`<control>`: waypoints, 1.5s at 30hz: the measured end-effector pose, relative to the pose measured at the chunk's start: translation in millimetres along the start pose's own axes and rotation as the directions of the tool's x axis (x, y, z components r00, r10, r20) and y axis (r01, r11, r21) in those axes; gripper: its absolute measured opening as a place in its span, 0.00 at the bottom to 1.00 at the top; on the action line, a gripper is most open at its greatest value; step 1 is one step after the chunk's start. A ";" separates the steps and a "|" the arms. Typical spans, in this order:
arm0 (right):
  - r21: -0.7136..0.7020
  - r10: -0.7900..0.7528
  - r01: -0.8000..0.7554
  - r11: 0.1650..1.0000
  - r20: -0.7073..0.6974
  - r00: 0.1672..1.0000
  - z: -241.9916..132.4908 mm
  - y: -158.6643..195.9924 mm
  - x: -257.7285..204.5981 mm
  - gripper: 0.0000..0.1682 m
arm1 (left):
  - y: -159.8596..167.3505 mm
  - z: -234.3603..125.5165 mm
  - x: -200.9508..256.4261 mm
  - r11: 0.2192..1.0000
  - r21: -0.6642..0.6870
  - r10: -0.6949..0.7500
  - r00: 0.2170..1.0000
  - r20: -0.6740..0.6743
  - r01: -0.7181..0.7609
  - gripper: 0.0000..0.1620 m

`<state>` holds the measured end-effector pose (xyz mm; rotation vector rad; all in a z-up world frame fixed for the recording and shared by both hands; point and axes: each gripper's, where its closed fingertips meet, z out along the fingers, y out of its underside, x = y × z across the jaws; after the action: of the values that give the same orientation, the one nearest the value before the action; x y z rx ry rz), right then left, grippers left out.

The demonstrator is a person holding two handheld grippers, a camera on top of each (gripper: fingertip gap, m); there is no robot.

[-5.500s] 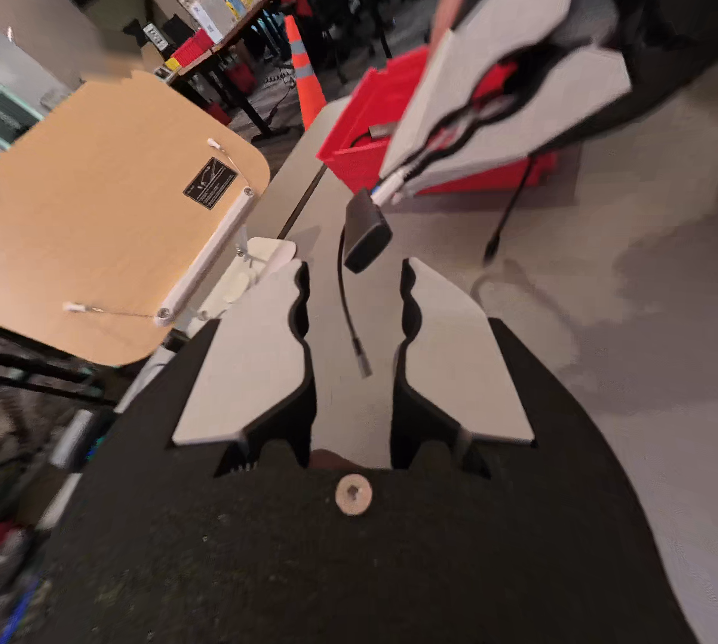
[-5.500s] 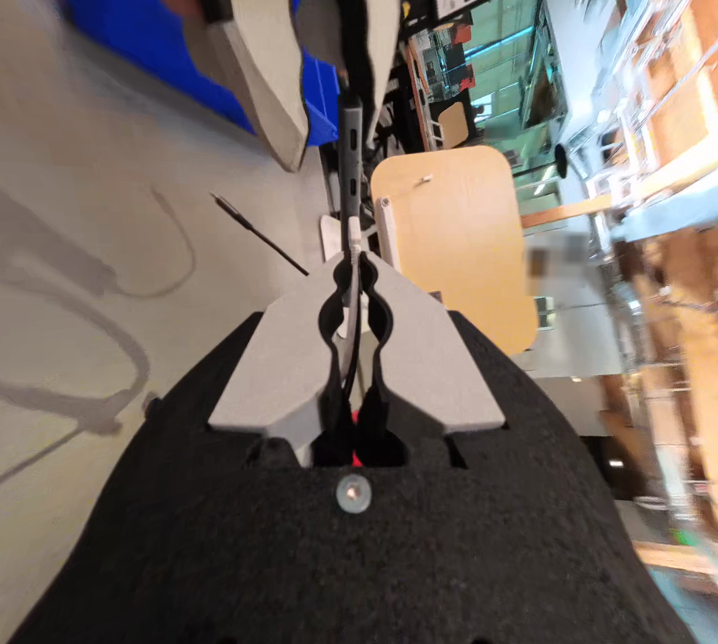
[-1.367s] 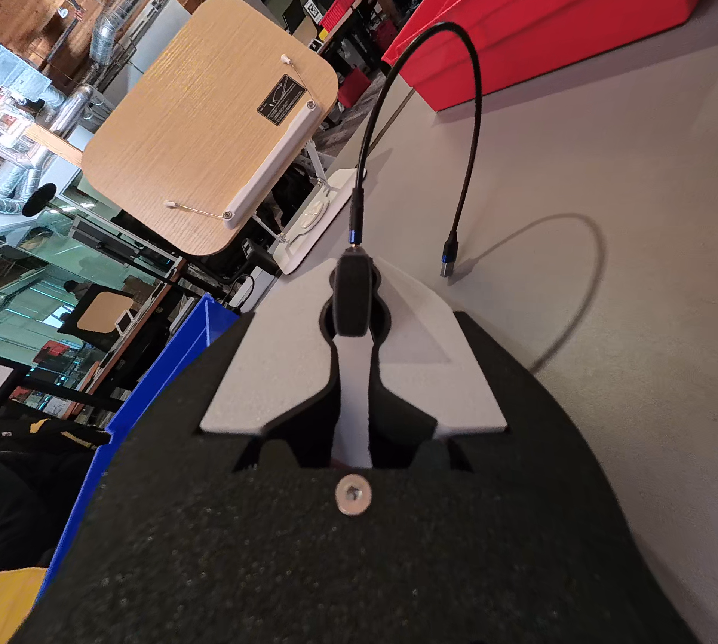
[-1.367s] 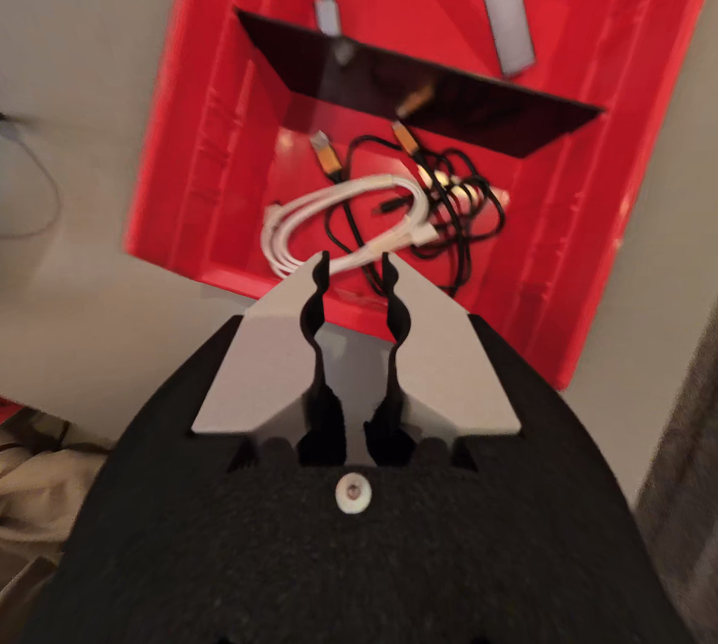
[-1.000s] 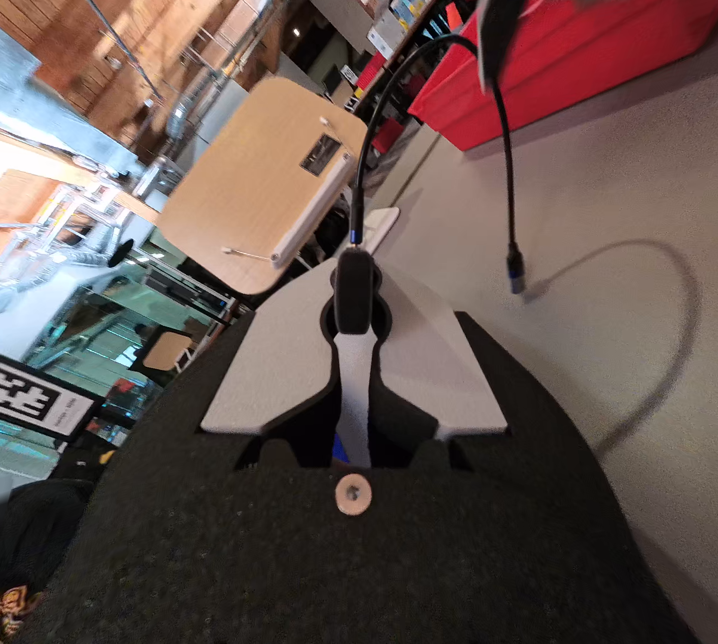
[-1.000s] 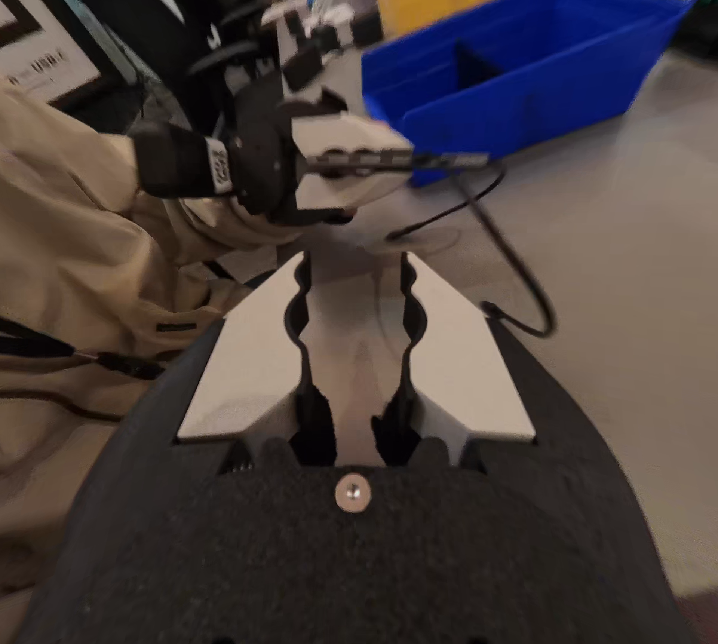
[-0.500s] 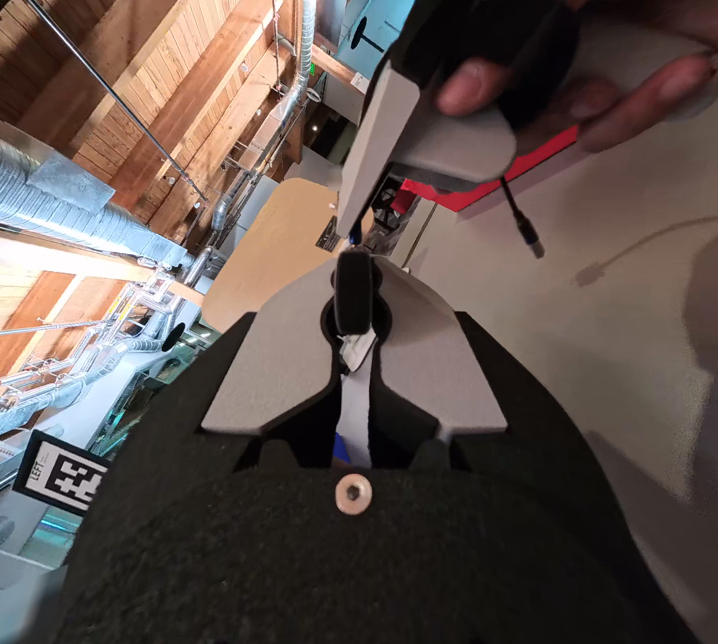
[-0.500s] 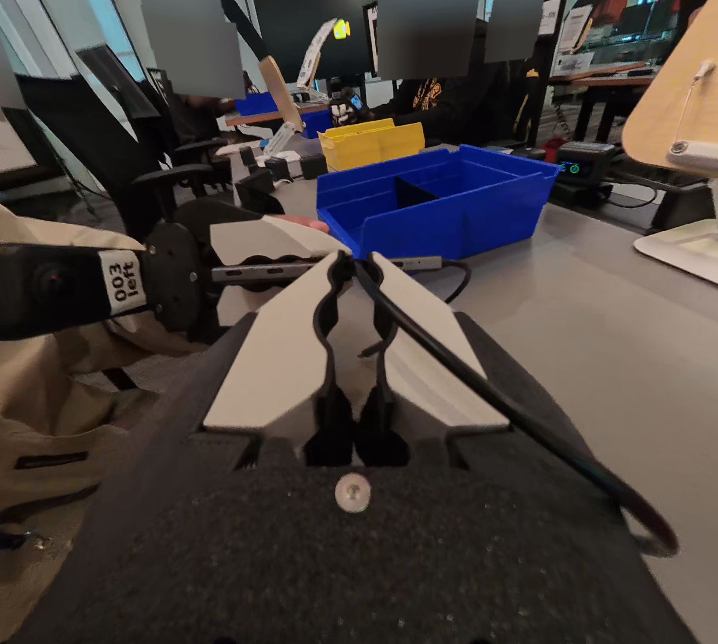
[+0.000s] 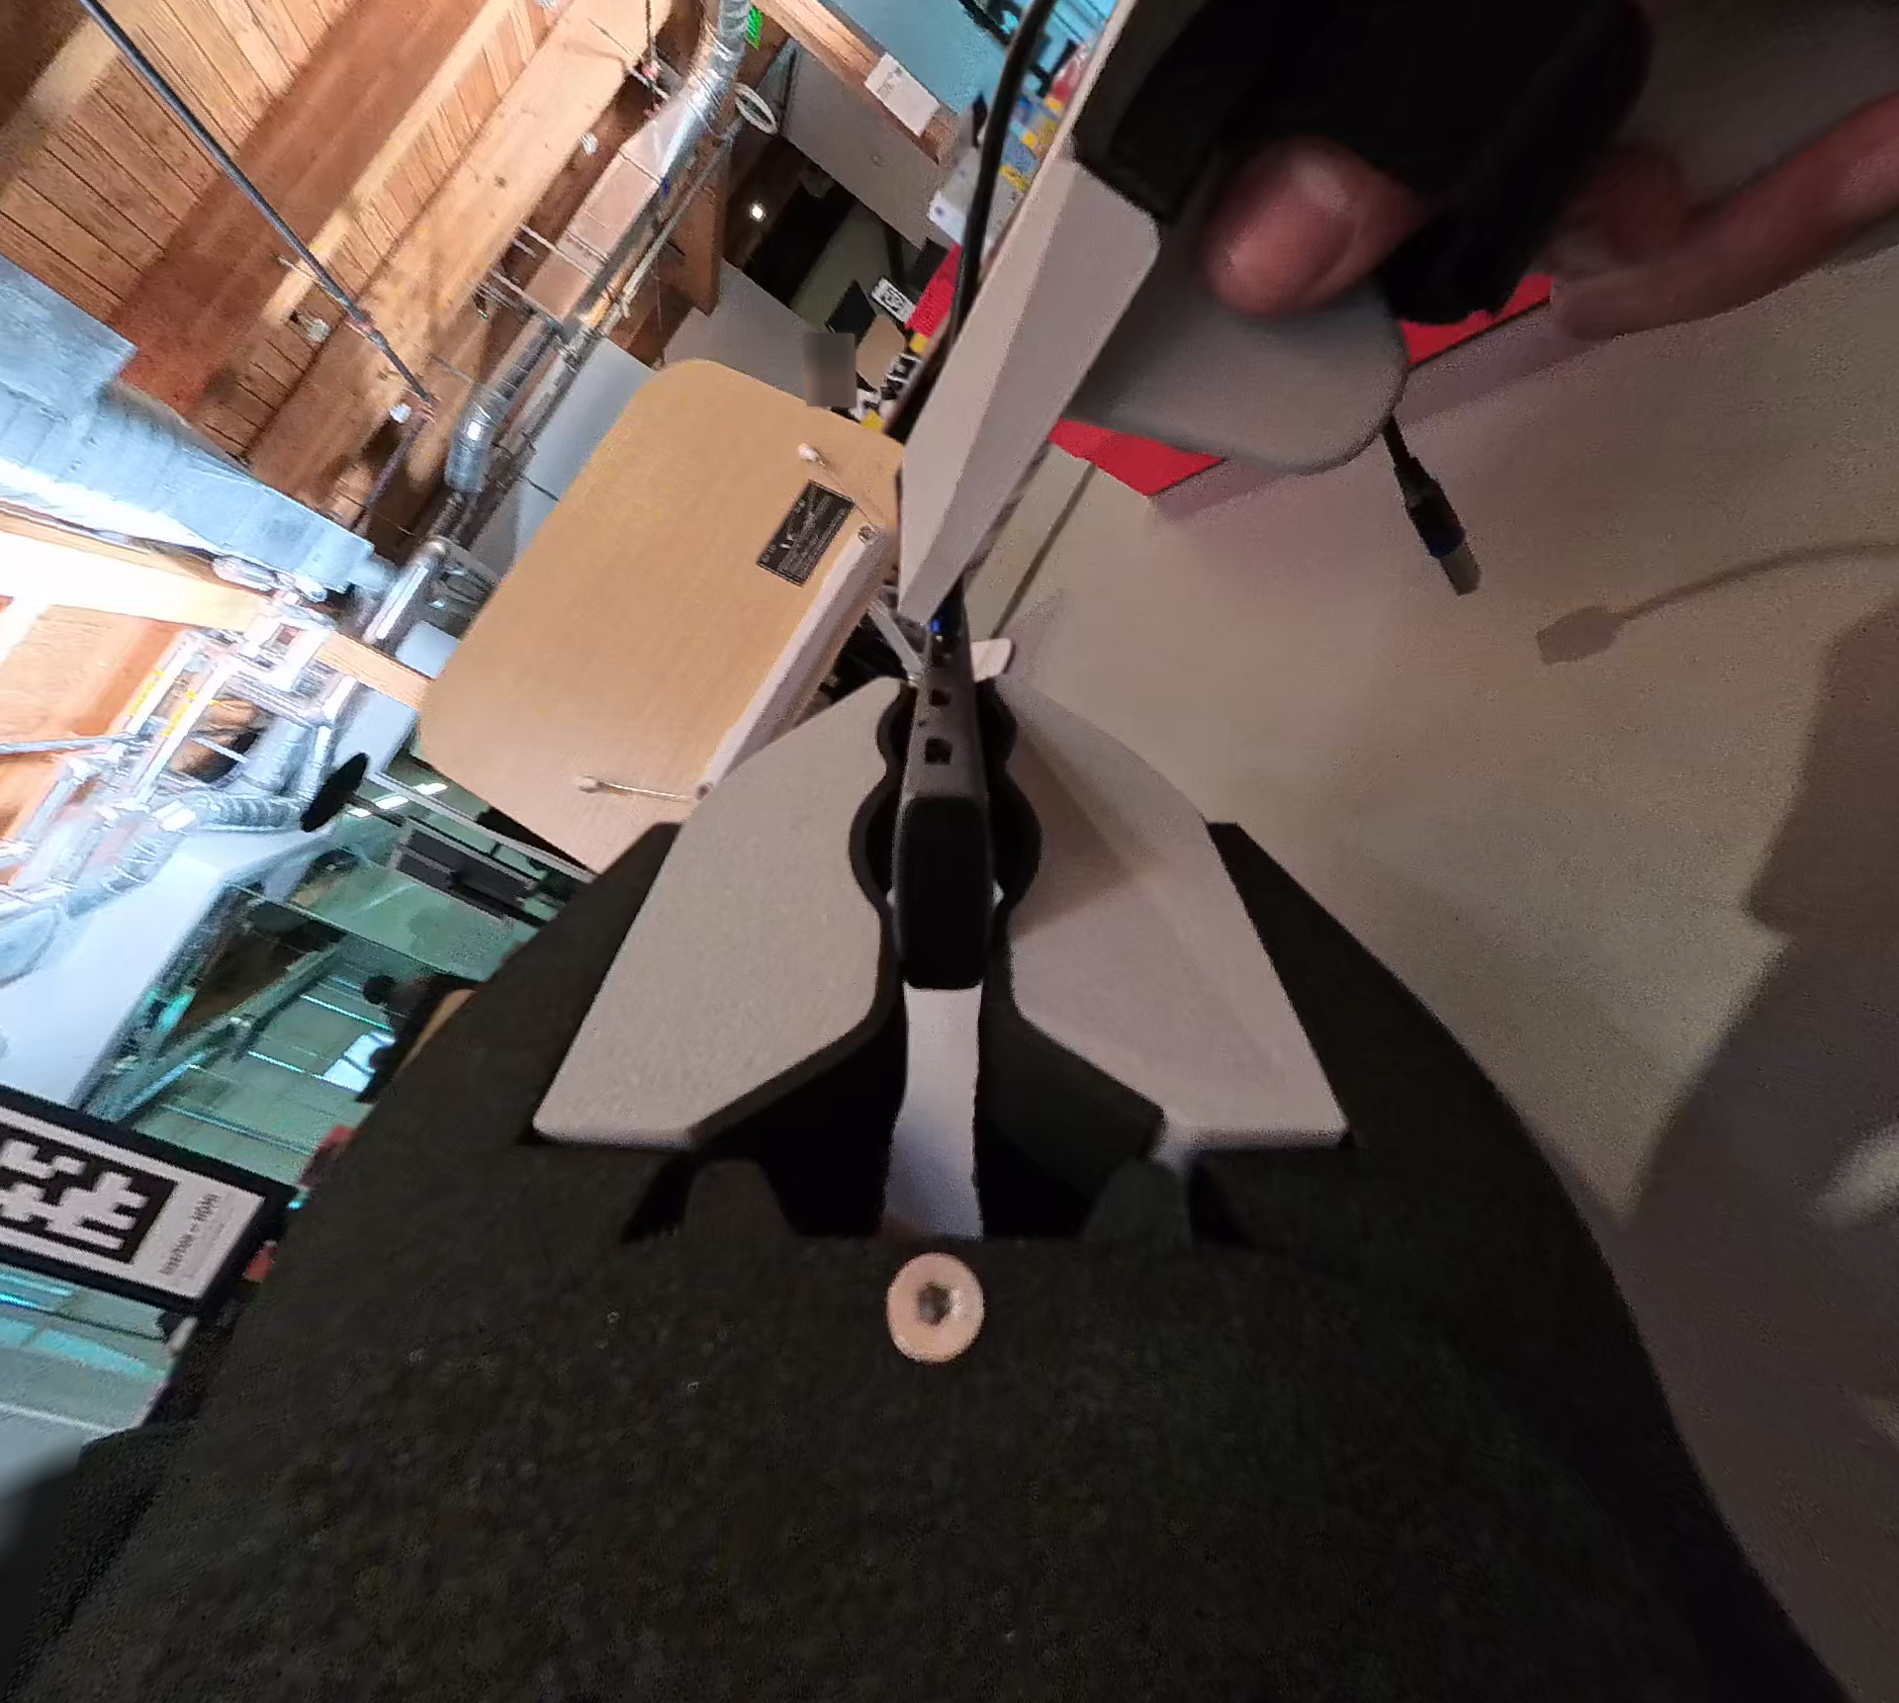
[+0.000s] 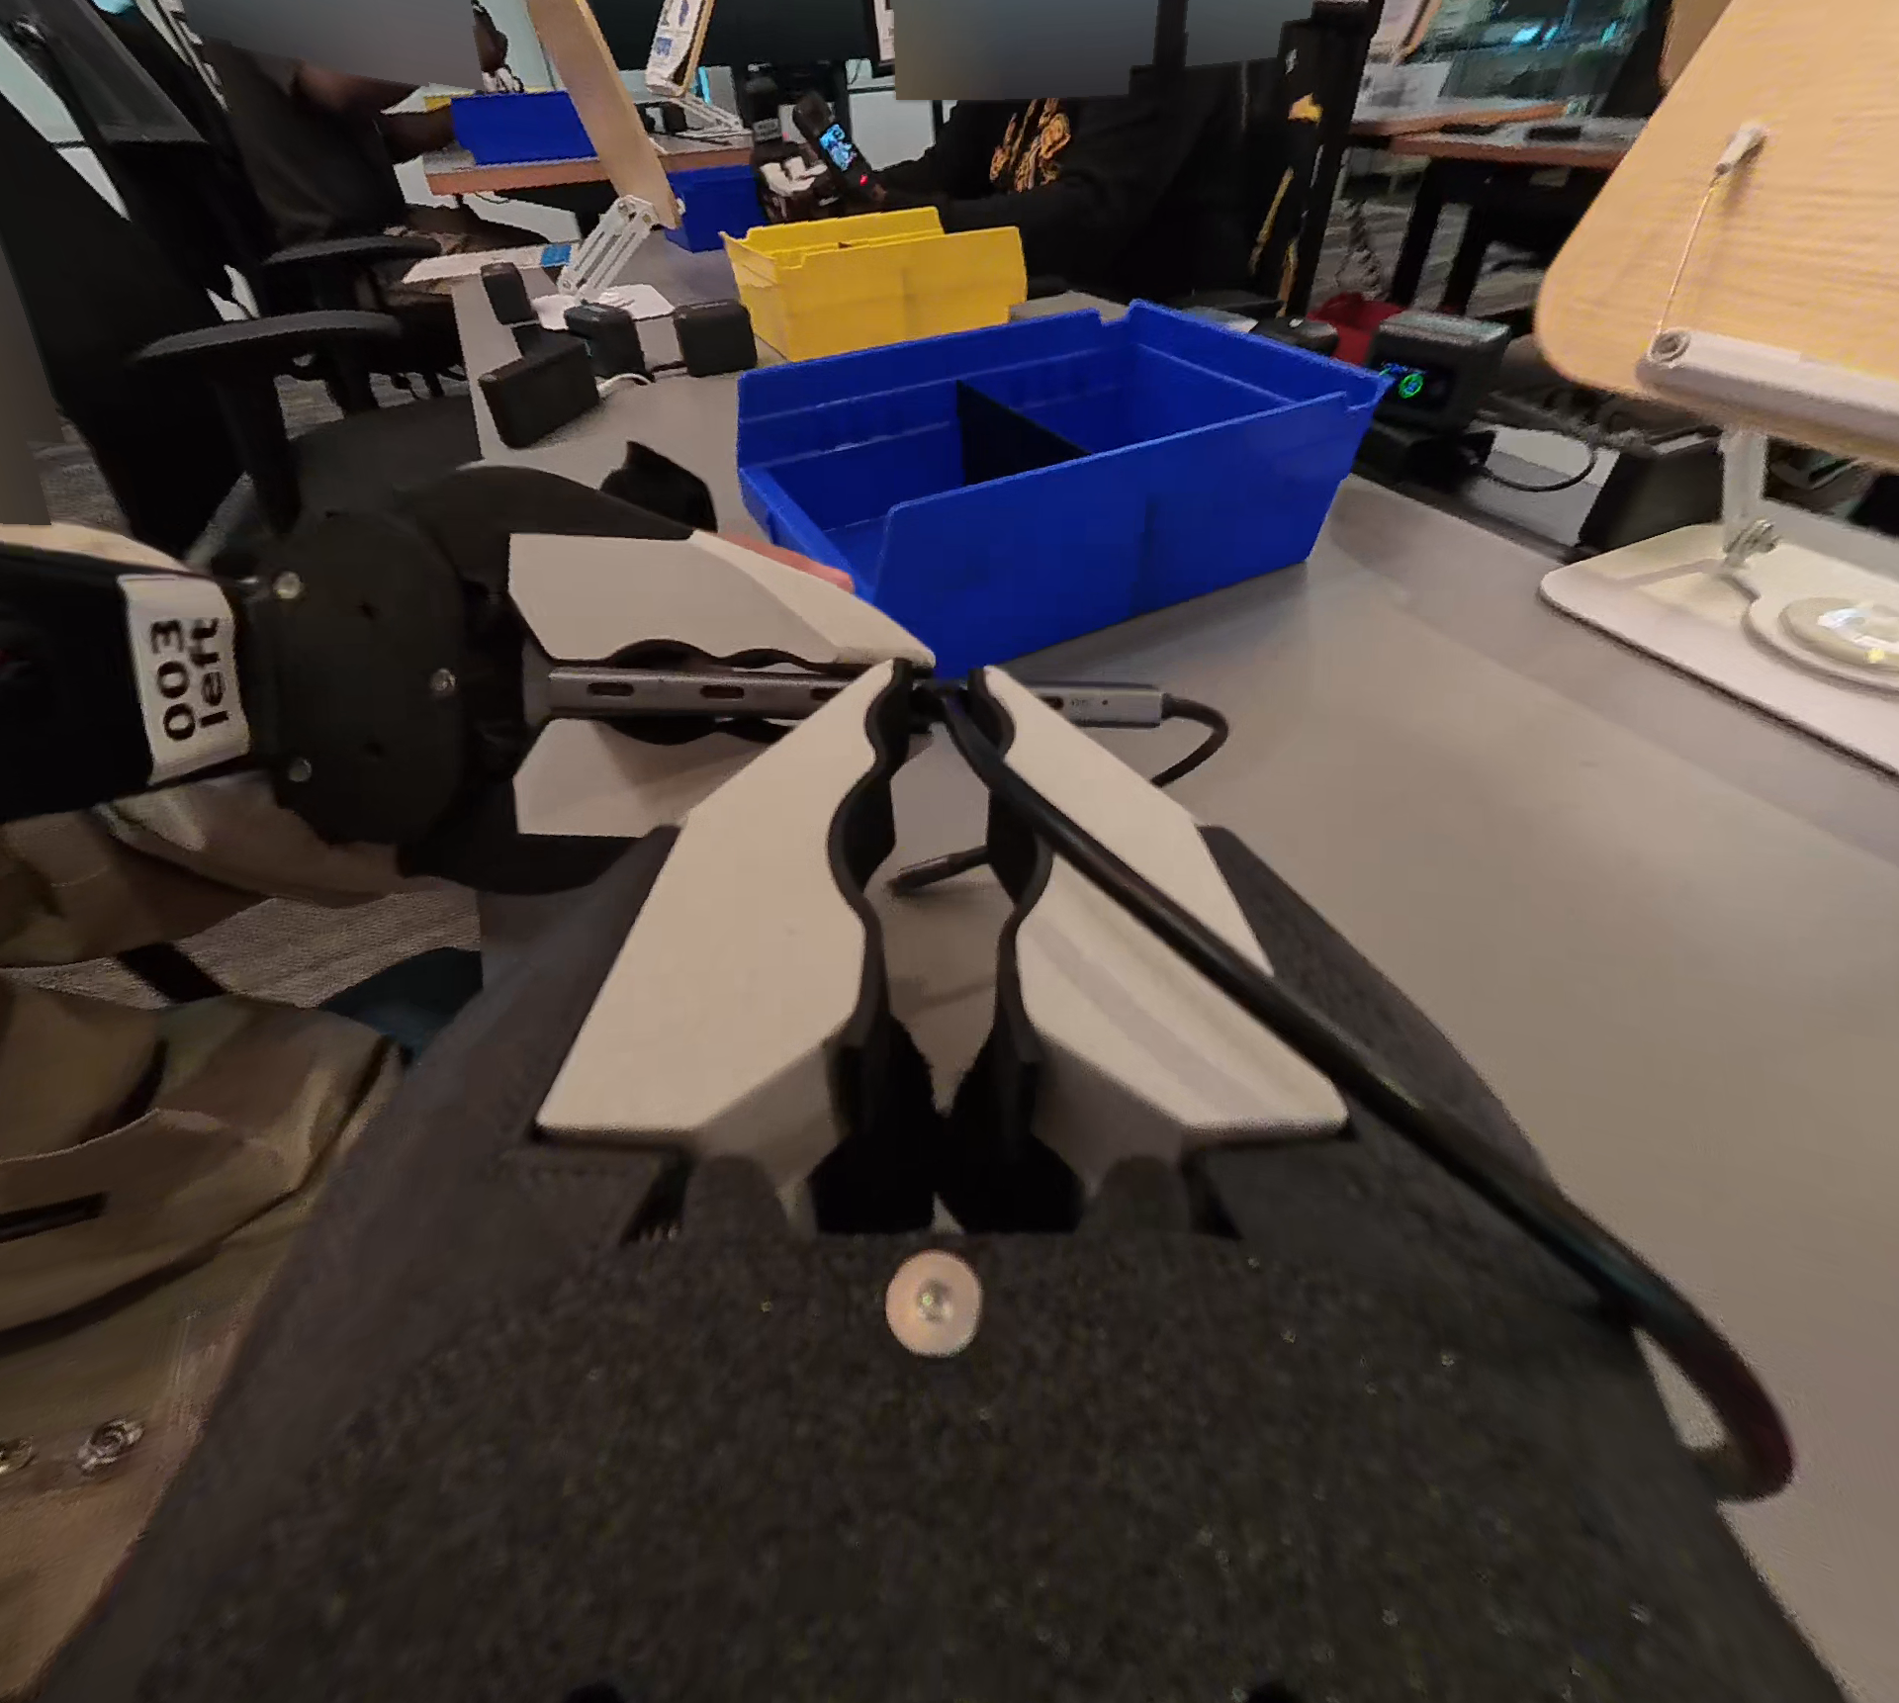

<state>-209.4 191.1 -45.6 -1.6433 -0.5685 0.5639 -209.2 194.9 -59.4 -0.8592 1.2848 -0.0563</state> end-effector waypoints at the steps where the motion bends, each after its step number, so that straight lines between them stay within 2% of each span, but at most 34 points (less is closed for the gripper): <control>1: -0.007 0.029 -0.029 1.000 0.017 0.999 -0.3 0.6 1.2 0.06 | 1.0 0.7 0.3 1.000 -0.008 -0.014 1.000 -0.012 0.014 0.07; 3: -0.012 0.076 -0.075 0.997 0.027 0.997 -0.1 2.6 4.1 0.06 | 4.4 2.5 0.6 1.000 -0.028 -0.004 1.000 -0.015 0.003 0.07; 5: 0.070 0.120 -0.116 0.991 -0.059 0.991 -18.6 -10.7 28.8 0.06 | 42.3 4.4 -13.4 0.982 -0.184 -0.033 0.999 0.038 0.039 0.06; 6: 0.101 0.156 -0.147 0.984 -0.080 0.985 -33.6 -17.1 44.7 0.06 | 62.6 1.9 -27.6 0.967 -0.232 -0.089 0.993 0.073 0.103 0.06; 7: 0.124 0.184 -0.174 0.977 -0.077 0.980 -47.7 -21.6 57.2 0.06 | 69.4 -1.1 -41.5 0.964 -0.239 -0.093 0.991 0.099 0.114 0.06; 10: 0.101 0.276 -0.272 0.957 -0.025 0.961 -73.2 -24.6 81.8 0.06 | 44.2 -1.1 -46.2 0.984 -0.156 -0.072 0.992 0.101 0.087 0.06; 12: 0.060 0.310 -0.312 0.948 0.038 0.950 -85.3 -36.0 86.0 0.06 | 34.3 2.2 -19.5 0.988 -0.110 -0.108 0.994 -0.010 0.106 0.06; 16: 0.148 0.334 -0.345 0.927 0.098 0.938 -117.5 -92.1 102.7 0.06 | 31.0 5.2 9.9 0.996 -0.087 0.015 0.997 -0.078 -0.022 0.06; 19: 0.292 0.427 -0.442 0.848 0.117 0.897 -145.0 -117.3 139.2 0.06 | 24.0 5.1 13.9 0.997 -0.076 -0.003 0.996 -0.090 -0.004 0.06; 21: 0.348 0.542 -0.557 0.754 0.148 0.827 -158.7 -108.0 168.2 0.05 | 24.2 4.0 13.1 0.997 -0.081 0.000 0.996 -0.089 -0.007 0.06; 23: 0.355 0.668 -0.650 0.672 0.089 0.739 -164.9 -73.4 202.1 0.06 | 26.8 3.5 11.5 0.996 -0.089 0.003 0.996 -0.084 -0.010 0.06; 24: 0.295 0.739 -0.701 0.649 -0.026 0.673 -163.6 -39.4 219.8 0.05 | 28.0 3.7 10.9 0.996 -0.092 -0.004 0.996 -0.084 -0.004 0.06; 25: 0.174 0.783 -0.764 0.622 -0.162 0.601 -163.2 0.9 229.6 0.06 | 29.2 4.1 11.1 0.995 -0.097 -0.014 0.996 -0.090 0.006 0.06; 26: 0.061 0.770 -0.785 0.616 -0.253 0.585 -166.3 29.9 232.7 0.06 | 30.5 4.6 11.9 0.994 -0.104 -0.026 0.995 -0.096 0.016 0.06; 28: -0.008 0.705 -0.786 0.618 -0.436 0.559 -185.2 65.1 247.3 0.11 | 31.6 4.9 14.0 0.994 -0.106 -0.037 0.994 -0.105 0.026 0.06; 32: -0.082 0.628 -0.770 0.633 -0.527 0.572 -201.8 81.4 246.1 0.10 | 31.8 5.4 18.0 0.994 -0.108 -0.017 0.993 -0.116 0.004 0.06; 35: -0.225 0.497 -0.770 0.597 -0.651 0.574 -215.9 113.0 243.7 0.13 | 31.0 5.4 20.4 0.995 -0.104 -0.013 0.992 -0.124 0.000 0.06; 37: -0.317 0.471 -0.775 0.546 -0.649 0.597 -216.0 126.5 232.7 0.13 | 30.7 5.1 21.1 0.995 -0.103 -0.009 0.992 -0.127 -0.004 0.06; 39: -0.329 0.456 -0.775 0.539 -0.660 0.597 -219.2 126.6 231.4 0.10 | 30.3 4.7 20.8 0.995 -0.102 -0.004 0.992 -0.126 -0.008 0.06; 40: -0.366 0.424 -0.757 0.542 -0.659 0.622 -220.4 126.2 230.3 0.13 | 29.8 4.4 20.0 0.995 -0.100 -0.004 0.992 -0.123 -0.009 0.06; 41: -0.367 0.407 -0.689 0.625 -0.600 0.689 -211.0 108.2 232.6 0.09 | 28.7 4.0 19.0 0.996 -0.094 -0.004 0.993 -0.119 -0.007 0.06; 42: -0.305 0.387 -0.579 0.756 -0.506 0.771 -196.2 77.3 231.8 0.06 | 27.8 3.8 18.6 0.996 -0.090 -0.004 0.993 -0.119 -0.006 0.06; 43: -0.225 0.367 -0.513 0.828 -0.475 0.800 -191.1 55.3 231.6 0.03 | 28.3 4.1 19.0 0.996 -0.093 -0.005 0.993 -0.122 -0.007 0.06; 44: -0.195 0.346 -0.486 0.852 -0.488 0.801 -191.8 48.2 235.0 0.00 | 29.0 4.5 19.6 0.995 -0.097 -0.005 0.992 -0.123 -0.007 0.06; 45: -0.227 0.338 -0.501 0.835 -0.507 0.793 -194.1 55.6 237.0 0.00 | 29.2 4.5 20.7 0.995 -0.096 -0.005 0.992 -0.126 -0.007 0.06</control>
<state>99.3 192.1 -85.6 -2.1887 0.0706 0.3910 -210.7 207.6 -93.1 -0.9499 1.4157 -0.0487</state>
